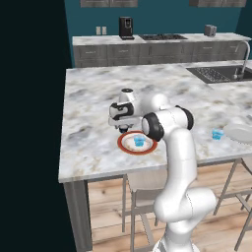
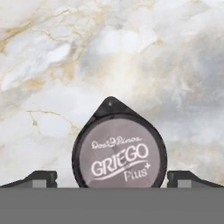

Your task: Place two yogurt containers on each plate.

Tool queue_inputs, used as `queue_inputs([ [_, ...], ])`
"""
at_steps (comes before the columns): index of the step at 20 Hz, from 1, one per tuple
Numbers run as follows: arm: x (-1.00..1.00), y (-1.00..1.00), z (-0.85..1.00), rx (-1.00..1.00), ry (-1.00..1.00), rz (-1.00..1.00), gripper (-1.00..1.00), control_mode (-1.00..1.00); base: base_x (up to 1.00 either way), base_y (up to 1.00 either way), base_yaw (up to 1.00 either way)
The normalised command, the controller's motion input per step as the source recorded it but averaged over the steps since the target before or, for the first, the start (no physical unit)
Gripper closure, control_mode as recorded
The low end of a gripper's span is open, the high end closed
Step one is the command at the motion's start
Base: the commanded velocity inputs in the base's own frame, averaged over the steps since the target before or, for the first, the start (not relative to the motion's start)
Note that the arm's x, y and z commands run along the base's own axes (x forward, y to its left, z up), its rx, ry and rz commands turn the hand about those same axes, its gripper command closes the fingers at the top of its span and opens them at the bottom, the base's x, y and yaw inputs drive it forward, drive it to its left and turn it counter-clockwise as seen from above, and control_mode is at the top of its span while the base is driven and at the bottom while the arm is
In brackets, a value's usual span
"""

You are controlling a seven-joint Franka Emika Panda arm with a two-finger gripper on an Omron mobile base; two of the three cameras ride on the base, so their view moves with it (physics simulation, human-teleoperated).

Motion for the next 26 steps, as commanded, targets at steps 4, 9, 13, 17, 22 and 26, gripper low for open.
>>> queue_inputs([
  [4,0.17,0.03,-0.15,0.0,0.0,0.0,-1.0,-1.0,0.0,0.0,0.0],
  [9,0.2,0.0,-0.1,0.0,0.0,0.0,-1.0,-1.0,0.0,0.0,0.0],
  [13,0.06,0.01,-0.06,0.0,0.0,0.0,-1.0,-1.0,0.0,0.0,0.0],
  [17,0.0,0.01,-0.04,0.0,0.0,0.0,-1.0,-1.0,0.0,0.0,0.0],
  [22,-0.06,0.01,-0.05,0.0,0.0,0.0,-1.0,-1.0,0.0,0.0,0.0],
  [26,-0.12,0.0,-0.08,0.0,0.0,0.0,-1.0,-1.0,0.0,0.0,0.0],
])
